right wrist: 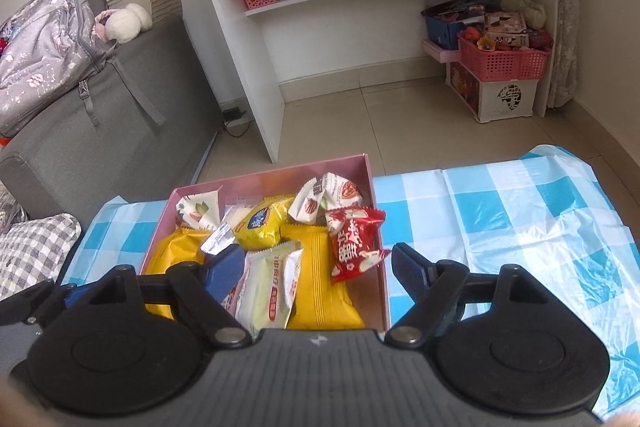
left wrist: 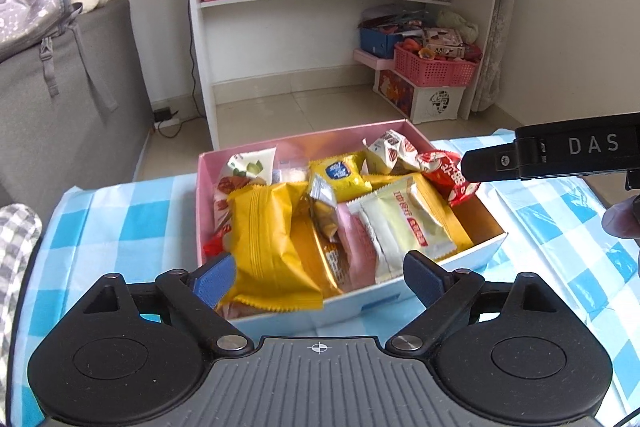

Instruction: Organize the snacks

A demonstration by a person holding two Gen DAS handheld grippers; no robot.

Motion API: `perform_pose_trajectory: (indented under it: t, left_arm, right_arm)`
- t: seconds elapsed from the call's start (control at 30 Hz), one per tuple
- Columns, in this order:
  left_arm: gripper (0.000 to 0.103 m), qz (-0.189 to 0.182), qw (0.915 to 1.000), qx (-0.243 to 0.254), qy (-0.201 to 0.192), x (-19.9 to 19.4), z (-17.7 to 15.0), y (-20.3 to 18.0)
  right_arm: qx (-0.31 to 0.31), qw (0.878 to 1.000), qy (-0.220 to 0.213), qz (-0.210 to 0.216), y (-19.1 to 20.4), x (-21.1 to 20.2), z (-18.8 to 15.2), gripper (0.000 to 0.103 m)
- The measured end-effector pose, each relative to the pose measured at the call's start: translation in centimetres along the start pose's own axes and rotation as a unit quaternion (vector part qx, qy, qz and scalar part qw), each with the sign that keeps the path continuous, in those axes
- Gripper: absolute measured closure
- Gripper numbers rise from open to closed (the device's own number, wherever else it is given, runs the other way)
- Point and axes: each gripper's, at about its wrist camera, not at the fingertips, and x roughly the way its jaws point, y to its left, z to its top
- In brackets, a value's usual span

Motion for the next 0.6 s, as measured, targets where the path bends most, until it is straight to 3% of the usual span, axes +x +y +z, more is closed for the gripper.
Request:
perform_pose_trajectory:
  t: [0.6]
  left_arm:
    - [0.004,0.063,0.9913,-0.077,0.087,-8.0,-6.9,0.8]
  right_arm:
    - [-0.019,0.999,0.039,-0.031,2.5,-6.1,-7.2,0.007]
